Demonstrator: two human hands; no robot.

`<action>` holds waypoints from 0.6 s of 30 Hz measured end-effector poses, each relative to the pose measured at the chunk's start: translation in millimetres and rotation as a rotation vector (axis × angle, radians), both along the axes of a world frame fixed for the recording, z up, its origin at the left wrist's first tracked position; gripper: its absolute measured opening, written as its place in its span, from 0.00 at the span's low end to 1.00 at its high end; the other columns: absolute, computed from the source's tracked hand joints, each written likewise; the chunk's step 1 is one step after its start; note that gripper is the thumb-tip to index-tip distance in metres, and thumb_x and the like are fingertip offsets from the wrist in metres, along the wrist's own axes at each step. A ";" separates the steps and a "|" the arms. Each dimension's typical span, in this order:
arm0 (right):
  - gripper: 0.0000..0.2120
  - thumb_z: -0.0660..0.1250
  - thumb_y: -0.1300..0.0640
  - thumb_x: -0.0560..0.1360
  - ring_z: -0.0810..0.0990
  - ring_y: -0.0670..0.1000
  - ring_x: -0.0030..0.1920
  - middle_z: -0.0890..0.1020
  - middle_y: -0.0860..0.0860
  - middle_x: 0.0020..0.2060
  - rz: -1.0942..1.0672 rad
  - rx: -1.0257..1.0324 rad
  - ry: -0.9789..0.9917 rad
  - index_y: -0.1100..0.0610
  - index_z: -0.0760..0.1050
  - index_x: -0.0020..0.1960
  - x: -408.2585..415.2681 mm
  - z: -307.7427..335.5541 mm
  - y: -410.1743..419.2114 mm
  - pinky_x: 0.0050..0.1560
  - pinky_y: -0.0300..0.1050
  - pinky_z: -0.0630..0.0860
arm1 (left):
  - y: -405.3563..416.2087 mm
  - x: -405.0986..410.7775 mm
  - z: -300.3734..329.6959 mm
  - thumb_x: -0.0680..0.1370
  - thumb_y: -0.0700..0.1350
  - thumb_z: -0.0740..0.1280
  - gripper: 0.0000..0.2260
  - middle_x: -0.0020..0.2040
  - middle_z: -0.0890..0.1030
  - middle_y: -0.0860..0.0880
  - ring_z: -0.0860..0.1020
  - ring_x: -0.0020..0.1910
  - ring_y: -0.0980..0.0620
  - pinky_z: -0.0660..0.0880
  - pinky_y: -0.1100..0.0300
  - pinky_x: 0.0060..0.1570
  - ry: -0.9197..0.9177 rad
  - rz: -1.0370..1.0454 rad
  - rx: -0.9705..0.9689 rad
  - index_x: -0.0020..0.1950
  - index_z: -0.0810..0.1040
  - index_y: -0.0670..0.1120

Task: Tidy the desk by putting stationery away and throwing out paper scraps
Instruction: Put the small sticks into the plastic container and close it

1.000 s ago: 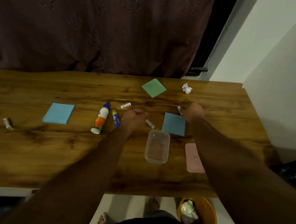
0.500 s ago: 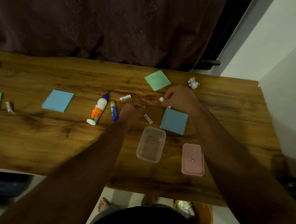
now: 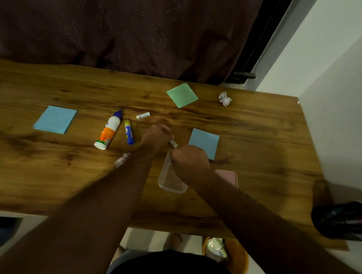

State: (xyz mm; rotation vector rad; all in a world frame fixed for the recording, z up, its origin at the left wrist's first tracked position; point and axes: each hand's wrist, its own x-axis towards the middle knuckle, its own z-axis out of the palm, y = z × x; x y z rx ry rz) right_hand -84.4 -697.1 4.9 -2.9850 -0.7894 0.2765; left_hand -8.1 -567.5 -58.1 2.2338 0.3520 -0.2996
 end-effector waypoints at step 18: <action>0.06 0.66 0.50 0.77 0.81 0.48 0.44 0.83 0.47 0.44 -0.272 0.237 0.008 0.49 0.81 0.50 28.8 20.4 -11.6 0.44 0.45 0.78 | -1.3 -1.8 -13.0 0.73 0.40 0.72 0.05 0.50 0.84 0.48 0.82 0.50 0.49 0.80 0.54 0.51 0.020 0.125 -0.041 0.47 0.84 0.47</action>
